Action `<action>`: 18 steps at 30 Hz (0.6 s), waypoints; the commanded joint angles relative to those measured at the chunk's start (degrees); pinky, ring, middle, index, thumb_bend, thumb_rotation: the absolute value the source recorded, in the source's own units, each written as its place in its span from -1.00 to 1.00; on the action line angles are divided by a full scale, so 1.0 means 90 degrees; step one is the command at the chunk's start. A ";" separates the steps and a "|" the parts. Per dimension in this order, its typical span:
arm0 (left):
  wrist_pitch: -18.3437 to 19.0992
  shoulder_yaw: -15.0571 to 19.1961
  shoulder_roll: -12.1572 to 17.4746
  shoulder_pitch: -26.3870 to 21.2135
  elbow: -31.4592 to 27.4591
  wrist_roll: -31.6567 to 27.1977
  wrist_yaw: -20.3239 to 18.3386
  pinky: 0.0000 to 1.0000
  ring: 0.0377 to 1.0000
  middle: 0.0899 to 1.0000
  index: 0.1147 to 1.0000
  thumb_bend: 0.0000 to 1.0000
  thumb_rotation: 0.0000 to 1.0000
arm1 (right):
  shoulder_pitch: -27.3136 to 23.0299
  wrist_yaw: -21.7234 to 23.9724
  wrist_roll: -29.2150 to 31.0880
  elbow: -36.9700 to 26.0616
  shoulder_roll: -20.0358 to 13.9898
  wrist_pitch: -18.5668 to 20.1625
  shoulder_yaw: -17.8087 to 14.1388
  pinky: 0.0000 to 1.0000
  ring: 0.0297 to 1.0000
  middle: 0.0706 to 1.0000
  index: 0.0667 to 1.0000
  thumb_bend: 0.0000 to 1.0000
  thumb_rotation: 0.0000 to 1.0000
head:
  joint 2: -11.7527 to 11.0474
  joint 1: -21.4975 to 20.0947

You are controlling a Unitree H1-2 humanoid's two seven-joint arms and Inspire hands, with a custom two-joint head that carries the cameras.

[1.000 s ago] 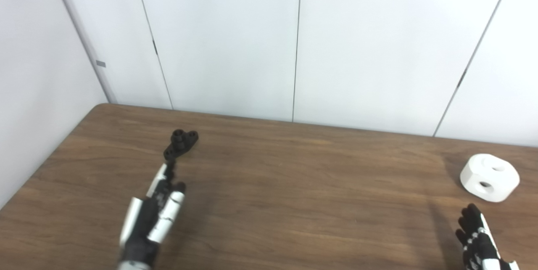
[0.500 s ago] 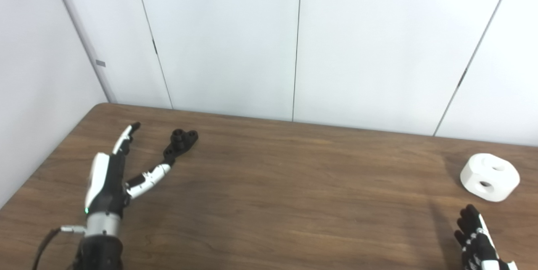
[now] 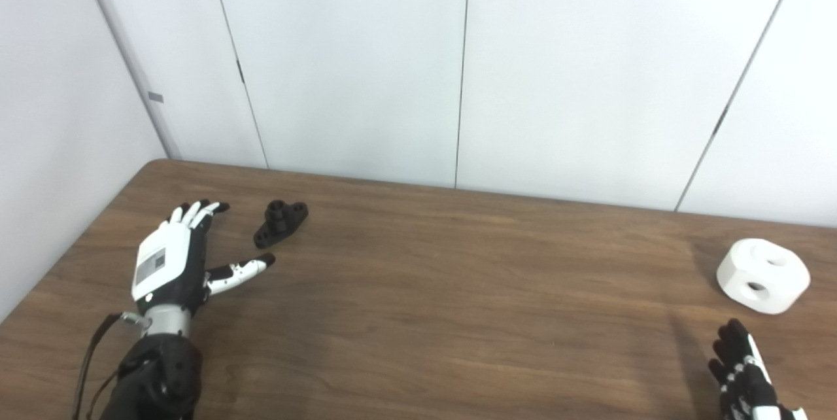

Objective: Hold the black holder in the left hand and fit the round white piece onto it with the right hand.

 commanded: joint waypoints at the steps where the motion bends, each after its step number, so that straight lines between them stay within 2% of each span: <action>1: 0.0046 -0.0063 0.0219 -0.0306 0.0116 0.0207 0.0134 1.00 1.00 0.93 0.61 0.81 0.00 | 0.0777 0.0027 0.0058 0.0238 0.0107 -0.0115 0.0121 1.00 1.00 0.95 1.00 0.25 1.00 | 0.0003 0.0006; 7: 0.0198 -0.0246 0.0221 -0.0662 0.0712 0.0192 0.0167 1.00 1.00 0.96 0.59 0.83 -0.03 | 0.0777 -0.0015 0.0006 0.0253 0.0116 -0.0139 0.0100 1.00 1.00 0.94 1.00 0.25 1.00 | 0.0012 0.0043; 18: 0.0077 -0.0317 0.0166 -0.1148 0.1700 -0.0132 0.0349 1.00 1.00 0.95 0.62 0.81 -0.03 | 0.0774 -0.0045 -0.0103 0.0246 0.0152 -0.0150 0.0126 1.00 1.00 0.94 1.00 0.26 1.00 | -0.0011 0.0015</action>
